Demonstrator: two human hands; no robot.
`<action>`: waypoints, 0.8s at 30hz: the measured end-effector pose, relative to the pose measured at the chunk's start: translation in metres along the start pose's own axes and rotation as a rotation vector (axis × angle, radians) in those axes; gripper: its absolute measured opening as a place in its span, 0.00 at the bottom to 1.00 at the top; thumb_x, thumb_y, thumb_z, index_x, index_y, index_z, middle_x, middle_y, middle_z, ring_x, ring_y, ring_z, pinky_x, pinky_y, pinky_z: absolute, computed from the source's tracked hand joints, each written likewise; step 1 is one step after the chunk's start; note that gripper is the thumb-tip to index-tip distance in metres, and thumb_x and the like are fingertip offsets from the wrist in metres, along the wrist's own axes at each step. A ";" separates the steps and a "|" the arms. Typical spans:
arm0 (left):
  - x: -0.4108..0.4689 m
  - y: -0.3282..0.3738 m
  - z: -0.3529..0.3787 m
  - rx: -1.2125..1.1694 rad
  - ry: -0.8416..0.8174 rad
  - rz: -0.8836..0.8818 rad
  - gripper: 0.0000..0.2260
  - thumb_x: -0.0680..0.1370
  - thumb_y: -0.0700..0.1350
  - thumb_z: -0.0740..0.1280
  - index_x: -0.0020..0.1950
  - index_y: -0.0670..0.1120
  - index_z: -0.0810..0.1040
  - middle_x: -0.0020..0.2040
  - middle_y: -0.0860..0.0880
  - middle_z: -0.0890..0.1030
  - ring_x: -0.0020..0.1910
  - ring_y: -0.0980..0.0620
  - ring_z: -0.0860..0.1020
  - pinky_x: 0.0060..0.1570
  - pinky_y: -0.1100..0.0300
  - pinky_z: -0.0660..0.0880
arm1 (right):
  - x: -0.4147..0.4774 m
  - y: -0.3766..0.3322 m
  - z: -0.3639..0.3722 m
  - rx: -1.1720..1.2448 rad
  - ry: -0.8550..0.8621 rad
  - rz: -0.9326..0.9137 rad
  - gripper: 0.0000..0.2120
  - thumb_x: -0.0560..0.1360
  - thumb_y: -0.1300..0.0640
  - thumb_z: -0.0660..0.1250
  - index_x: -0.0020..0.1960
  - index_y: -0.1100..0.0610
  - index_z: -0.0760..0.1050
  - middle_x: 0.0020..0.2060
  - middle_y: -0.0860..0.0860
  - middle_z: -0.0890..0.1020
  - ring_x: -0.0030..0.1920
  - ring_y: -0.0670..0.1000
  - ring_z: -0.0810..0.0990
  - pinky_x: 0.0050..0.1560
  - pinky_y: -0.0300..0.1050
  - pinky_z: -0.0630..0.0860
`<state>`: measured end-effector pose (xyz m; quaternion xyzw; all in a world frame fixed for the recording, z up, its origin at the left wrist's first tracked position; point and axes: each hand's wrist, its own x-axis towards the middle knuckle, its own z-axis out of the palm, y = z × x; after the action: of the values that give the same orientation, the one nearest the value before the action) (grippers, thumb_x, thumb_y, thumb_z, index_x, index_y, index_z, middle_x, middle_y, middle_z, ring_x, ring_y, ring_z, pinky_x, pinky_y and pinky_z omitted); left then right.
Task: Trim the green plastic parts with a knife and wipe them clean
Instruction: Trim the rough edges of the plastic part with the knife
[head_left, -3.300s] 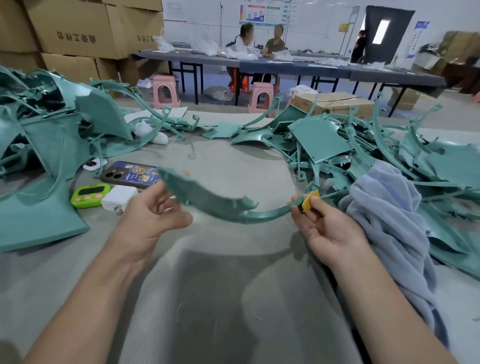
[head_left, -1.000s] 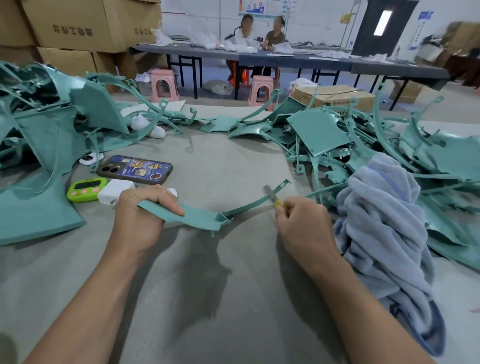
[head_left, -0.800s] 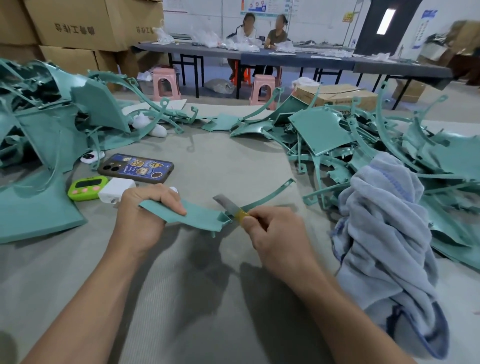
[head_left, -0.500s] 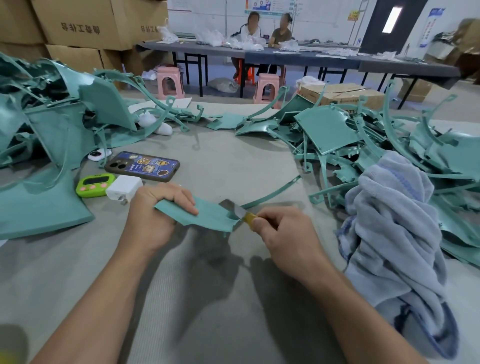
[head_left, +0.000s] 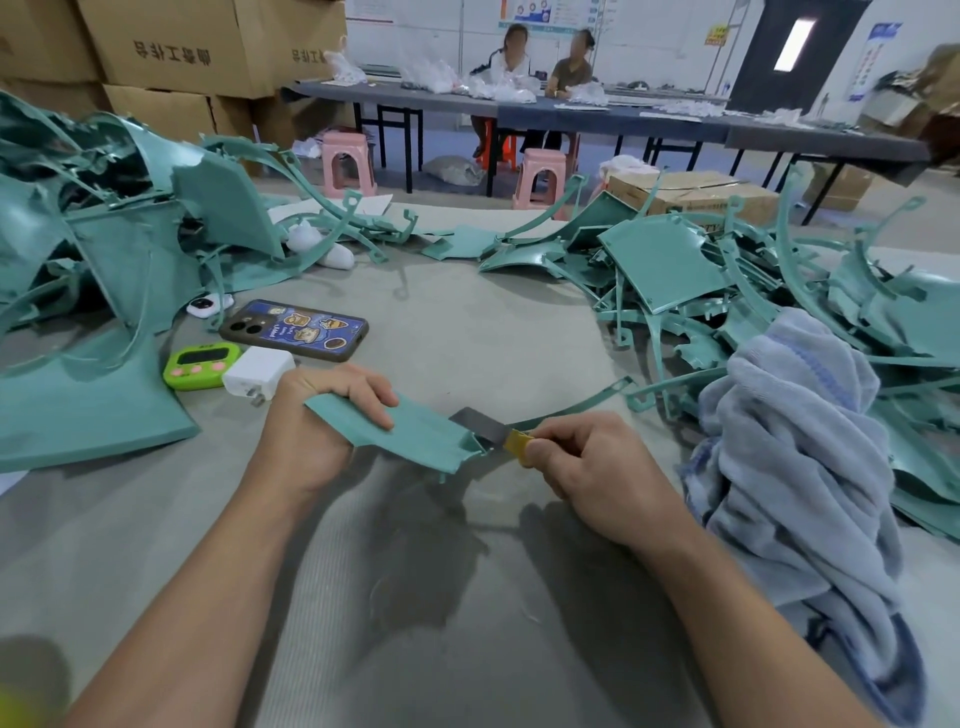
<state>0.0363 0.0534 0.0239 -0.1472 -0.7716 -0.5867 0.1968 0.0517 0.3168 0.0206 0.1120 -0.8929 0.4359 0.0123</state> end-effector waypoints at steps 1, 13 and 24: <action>0.000 0.001 0.000 -0.004 -0.005 0.003 0.25 0.63 0.15 0.68 0.32 0.47 0.80 0.39 0.44 0.80 0.40 0.61 0.80 0.47 0.70 0.74 | -0.001 0.000 -0.001 0.044 -0.033 -0.009 0.10 0.79 0.54 0.69 0.39 0.51 0.82 0.25 0.46 0.76 0.27 0.44 0.69 0.33 0.44 0.68; -0.001 0.002 0.000 -0.001 -0.032 0.039 0.26 0.63 0.14 0.66 0.34 0.47 0.80 0.38 0.44 0.80 0.39 0.63 0.79 0.48 0.69 0.74 | -0.001 0.006 0.000 0.040 -0.009 -0.070 0.10 0.79 0.54 0.69 0.39 0.53 0.82 0.25 0.47 0.73 0.27 0.42 0.67 0.31 0.39 0.65; 0.002 -0.002 -0.001 0.017 -0.041 0.034 0.26 0.63 0.15 0.66 0.32 0.48 0.80 0.38 0.44 0.81 0.38 0.62 0.79 0.45 0.69 0.74 | 0.002 0.008 -0.004 0.146 -0.045 -0.062 0.09 0.79 0.56 0.70 0.40 0.53 0.84 0.25 0.46 0.75 0.27 0.43 0.68 0.31 0.38 0.65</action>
<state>0.0337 0.0516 0.0238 -0.1704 -0.7778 -0.5736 0.1923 0.0477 0.3245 0.0168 0.1501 -0.8549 0.4965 -0.0023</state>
